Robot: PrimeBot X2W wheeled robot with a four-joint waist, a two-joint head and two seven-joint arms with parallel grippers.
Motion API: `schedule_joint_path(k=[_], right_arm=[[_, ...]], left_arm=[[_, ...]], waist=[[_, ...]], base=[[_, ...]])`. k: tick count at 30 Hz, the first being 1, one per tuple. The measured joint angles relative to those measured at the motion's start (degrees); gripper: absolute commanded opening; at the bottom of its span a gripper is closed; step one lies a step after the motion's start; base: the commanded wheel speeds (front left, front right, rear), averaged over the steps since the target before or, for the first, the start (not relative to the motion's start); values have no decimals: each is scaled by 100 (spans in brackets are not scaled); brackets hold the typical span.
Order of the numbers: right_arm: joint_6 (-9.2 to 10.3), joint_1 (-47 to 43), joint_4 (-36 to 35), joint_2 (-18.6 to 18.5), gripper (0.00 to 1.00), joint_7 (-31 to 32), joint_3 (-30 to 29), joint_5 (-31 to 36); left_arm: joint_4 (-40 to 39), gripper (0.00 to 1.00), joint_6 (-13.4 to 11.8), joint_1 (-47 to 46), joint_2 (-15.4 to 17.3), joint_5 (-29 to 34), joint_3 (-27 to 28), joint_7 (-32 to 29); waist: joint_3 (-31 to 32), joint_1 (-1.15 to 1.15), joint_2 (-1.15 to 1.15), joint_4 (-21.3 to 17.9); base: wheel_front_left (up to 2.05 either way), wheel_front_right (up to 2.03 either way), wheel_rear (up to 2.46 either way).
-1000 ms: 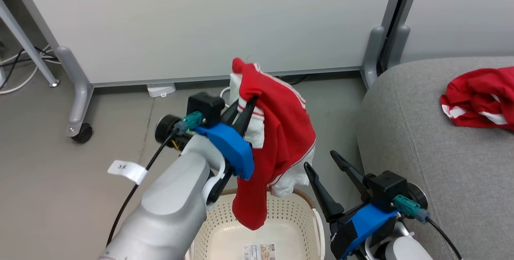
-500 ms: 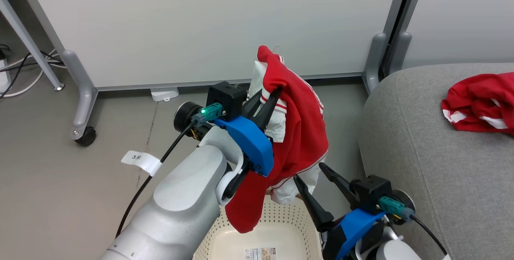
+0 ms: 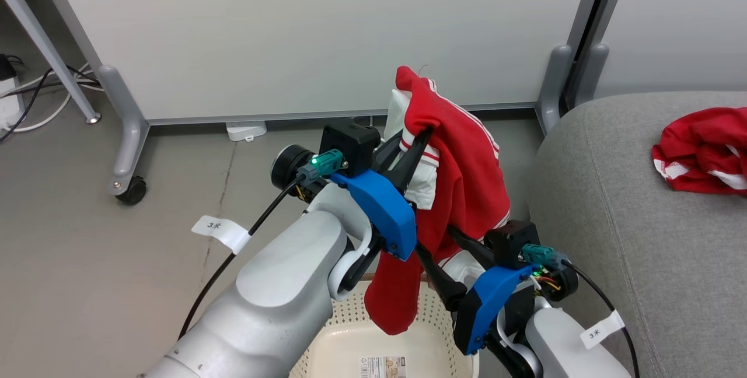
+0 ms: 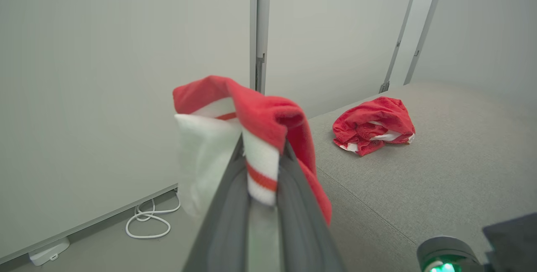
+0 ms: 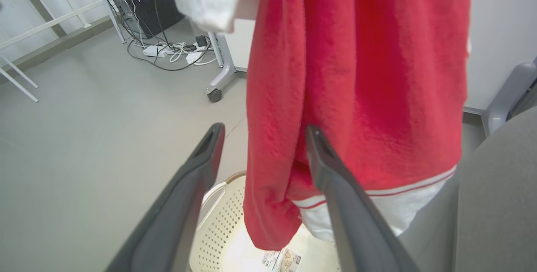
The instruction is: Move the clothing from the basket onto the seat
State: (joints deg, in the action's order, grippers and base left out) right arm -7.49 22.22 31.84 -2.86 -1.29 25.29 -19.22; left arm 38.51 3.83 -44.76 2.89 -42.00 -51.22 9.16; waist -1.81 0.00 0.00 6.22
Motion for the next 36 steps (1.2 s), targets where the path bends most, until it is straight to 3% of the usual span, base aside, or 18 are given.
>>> schedule_joint_path(k=[14, 15, 16, 17, 36], right_arm=[[0, 1007, 1202, 5, 100, -311, 1040, -1251], [0, 1083, 1294, 4, 78, -338, 1120, -1285], [0, 1147, 1386, 5, 45, -368, 1176, -1362], [0, 1214, 1482, 7, 0, -416, 1227, -1440], [0, 1624, 2248, 3, 0, -1013, 2132, -2051]], left_arm=[[-124, 0, -129, -171, 1, -298, -408, 54], [-125, 0, -133, -188, 1, -318, -435, 60], [-125, 0, -134, -205, 1, -339, -463, 63], [-124, 0, -135, -216, 1, -348, -486, 79], [92, 0, -186, -249, 1, -659, -702, 205]], waist=[[29, 0, 0, 29], [29, 0, 0, 28], [31, 0, 0, 27], [36, 0, 0, 26], [226, 0, 0, -80]], base=[[0, 0, 0], [0, 0, 0], [0, 0, 0], [0, 0, 0], [0, 0, 0]])
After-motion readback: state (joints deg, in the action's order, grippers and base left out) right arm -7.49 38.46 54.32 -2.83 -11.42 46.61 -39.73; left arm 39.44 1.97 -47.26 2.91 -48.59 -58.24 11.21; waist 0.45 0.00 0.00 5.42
